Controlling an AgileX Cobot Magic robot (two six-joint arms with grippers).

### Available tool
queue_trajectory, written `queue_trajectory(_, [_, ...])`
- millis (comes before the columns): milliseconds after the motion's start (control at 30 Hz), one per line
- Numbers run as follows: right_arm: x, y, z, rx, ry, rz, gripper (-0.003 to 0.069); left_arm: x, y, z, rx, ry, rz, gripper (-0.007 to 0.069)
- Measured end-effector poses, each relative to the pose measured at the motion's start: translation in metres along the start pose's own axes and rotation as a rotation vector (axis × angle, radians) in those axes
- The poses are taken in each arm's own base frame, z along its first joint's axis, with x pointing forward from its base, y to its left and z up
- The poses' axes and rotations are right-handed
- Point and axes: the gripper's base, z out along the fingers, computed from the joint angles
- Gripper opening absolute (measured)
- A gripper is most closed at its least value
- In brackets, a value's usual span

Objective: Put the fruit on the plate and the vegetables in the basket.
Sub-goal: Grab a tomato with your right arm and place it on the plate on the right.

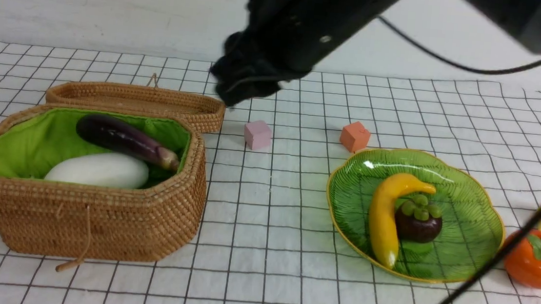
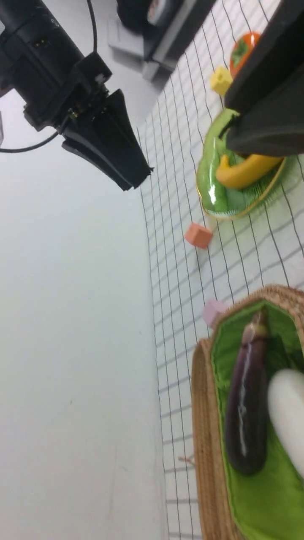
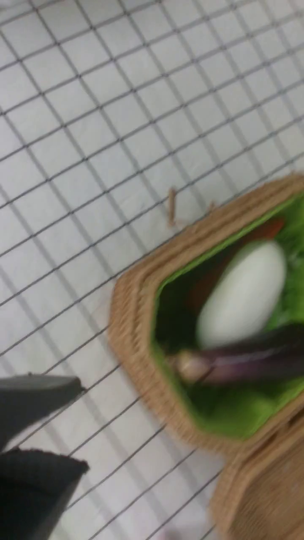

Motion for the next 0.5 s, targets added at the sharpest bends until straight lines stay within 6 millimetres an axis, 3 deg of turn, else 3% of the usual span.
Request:
queue_trajectory(133, [0.008, -0.019, -0.039, 0.143, -0.017, 0.116, -0.0003, 0.001, -0.004, 0.000, 0.041, 0.010, -0.049, 0.0055])
queue_trajectory(233, [0.023, -0.033, -0.074, 0.272, -0.034, 0.222, -0.0008, 0.003, -0.007, 0.000, 0.073, 0.035, -0.061, 0.0055])
queue_trajectory(333, [0.050, -0.050, -0.096, 0.385, -0.009, 0.347, -0.0007, 0.005, -0.009, -0.001, 0.098, 0.061, -0.050, 0.0055])
queue_trajectory(367, [0.077, -0.067, -0.113, 0.477, 0.019, 0.458, -0.0005, 0.009, -0.011, -0.001, 0.115, 0.099, -0.026, 0.0055])
queue_trajectory(400, [0.093, -0.073, -0.111, 0.502, 0.060, 0.509, -0.0003, 0.010, -0.011, -0.001, 0.124, 0.115, -0.013, 0.0055])
queue_trajectory(433, [0.095, -0.074, -0.115, 0.511, 0.054, 0.515, -0.0002, 0.011, -0.011, -0.001, 0.125, 0.124, -0.008, 0.0055])
queue_trajectory(500, [0.144, -0.098, -0.107, 0.573, 0.182, 0.665, 0.0014, 0.017, -0.014, -0.003, 0.158, 0.182, 0.040, 0.0055])
